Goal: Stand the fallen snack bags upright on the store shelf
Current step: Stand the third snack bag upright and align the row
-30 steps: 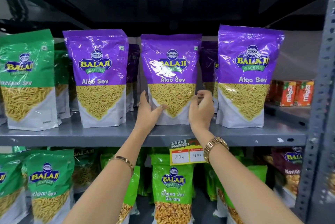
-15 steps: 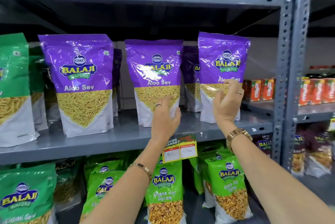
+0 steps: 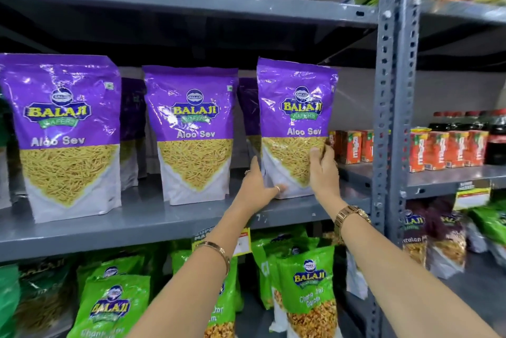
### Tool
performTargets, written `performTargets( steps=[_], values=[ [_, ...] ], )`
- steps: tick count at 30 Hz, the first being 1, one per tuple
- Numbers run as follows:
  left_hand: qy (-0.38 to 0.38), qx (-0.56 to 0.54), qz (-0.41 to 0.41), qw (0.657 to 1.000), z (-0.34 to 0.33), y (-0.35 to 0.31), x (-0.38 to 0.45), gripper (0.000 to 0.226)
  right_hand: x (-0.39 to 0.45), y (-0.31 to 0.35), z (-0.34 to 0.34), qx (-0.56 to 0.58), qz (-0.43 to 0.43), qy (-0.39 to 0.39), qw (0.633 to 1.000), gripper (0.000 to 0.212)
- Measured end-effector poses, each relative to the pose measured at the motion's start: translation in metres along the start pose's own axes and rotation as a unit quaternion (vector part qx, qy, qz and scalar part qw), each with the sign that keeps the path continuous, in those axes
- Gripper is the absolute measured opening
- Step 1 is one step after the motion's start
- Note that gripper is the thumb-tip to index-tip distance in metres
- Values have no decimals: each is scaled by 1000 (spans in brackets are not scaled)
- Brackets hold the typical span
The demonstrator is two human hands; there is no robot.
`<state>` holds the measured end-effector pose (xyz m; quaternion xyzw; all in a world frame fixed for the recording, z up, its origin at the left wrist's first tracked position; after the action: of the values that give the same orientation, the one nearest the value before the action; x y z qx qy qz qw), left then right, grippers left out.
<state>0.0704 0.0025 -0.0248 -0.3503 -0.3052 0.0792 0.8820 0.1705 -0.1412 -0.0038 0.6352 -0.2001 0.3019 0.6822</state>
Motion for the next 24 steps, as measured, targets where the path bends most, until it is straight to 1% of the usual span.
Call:
performTargets(
  steps=[2, 4, 7, 11, 13, 18, 24],
  values=[
    [17, 32, 16, 999, -4, 3, 5, 99, 0, -6, -4, 15, -9, 13, 1000, 62],
    [29, 42, 22, 998, -6, 5, 7, 90, 1, -7, -6, 16, -4, 21, 1000, 62],
    [6, 62, 39, 997, -4, 7, 9, 69, 5, -9, -10, 31, -7, 47, 998, 56],
    [-12, 87, 68, 994, -4, 9, 9, 55, 6, -13, -14, 73, -18, 81, 994, 56],
    [-8, 98, 76, 992, -4, 10, 10, 54, 6, -15, -15, 99, -25, 83, 991, 55],
    [-1, 115, 99, 988, -3, 8, 9, 64, 7, -16, -16, 125, -25, 88, 988, 54],
    [13, 153, 84, 985, -13, 1, 8, 67, 9, -19, -12, 124, -32, 68, 989, 55]
  ],
)
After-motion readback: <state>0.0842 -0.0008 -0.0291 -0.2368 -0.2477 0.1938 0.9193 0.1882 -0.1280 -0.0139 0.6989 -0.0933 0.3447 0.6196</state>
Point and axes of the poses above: each hand's wrist, its own x-axis towards the middle knuckle, its own z-axis out of the back of the hand, y = z × x, the point moved 6 cm from there along x, towards the middle knuckle, and after that the axes turned 4 degrees about y, right-handed, at the moved point
